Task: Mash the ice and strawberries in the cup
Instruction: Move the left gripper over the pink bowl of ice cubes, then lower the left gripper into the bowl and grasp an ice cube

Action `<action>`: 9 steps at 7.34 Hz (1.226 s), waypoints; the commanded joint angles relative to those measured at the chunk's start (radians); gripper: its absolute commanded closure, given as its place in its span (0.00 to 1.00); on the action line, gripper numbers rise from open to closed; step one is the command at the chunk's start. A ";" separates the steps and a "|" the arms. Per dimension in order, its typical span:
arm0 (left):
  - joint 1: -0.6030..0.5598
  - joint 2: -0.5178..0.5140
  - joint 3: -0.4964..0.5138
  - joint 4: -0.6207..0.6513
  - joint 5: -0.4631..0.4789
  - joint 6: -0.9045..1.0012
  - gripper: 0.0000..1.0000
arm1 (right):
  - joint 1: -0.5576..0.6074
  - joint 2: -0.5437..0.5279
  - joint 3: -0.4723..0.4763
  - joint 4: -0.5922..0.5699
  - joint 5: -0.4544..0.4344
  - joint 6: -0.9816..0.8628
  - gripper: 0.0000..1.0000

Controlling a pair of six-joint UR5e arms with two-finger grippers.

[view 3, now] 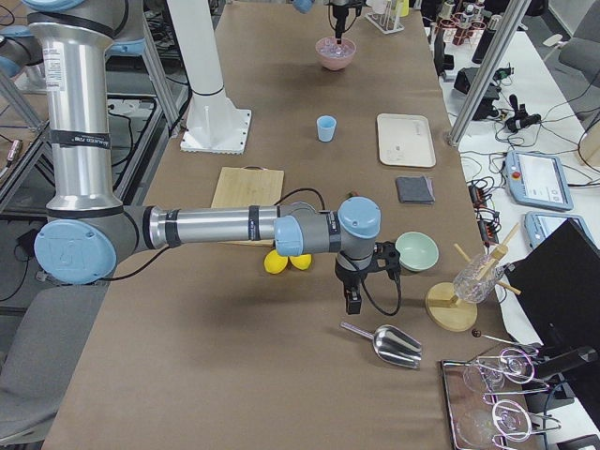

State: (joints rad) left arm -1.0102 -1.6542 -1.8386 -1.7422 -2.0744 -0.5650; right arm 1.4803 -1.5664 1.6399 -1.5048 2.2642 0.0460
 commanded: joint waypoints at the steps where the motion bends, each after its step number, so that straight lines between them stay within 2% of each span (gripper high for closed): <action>1: 0.030 -0.003 0.033 0.000 0.036 0.004 0.10 | 0.000 -0.001 0.000 -0.002 0.000 0.000 0.00; 2: 0.030 -0.003 0.042 0.000 0.049 0.014 0.24 | 0.000 -0.003 0.000 0.000 0.000 0.000 0.00; 4: 0.030 -0.004 0.048 0.000 0.051 0.040 0.25 | 0.000 -0.003 -0.003 0.000 0.000 0.000 0.00; 5: 0.030 -0.003 0.052 0.000 0.053 0.066 0.03 | 0.000 -0.006 -0.005 -0.002 0.000 0.000 0.00; 9: 0.032 -0.041 0.067 0.046 0.046 0.063 0.03 | 0.000 -0.007 -0.005 -0.002 0.000 0.000 0.00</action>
State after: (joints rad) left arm -0.9788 -1.6855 -1.7738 -1.7130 -2.0268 -0.5017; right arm 1.4812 -1.5733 1.6356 -1.5064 2.2641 0.0460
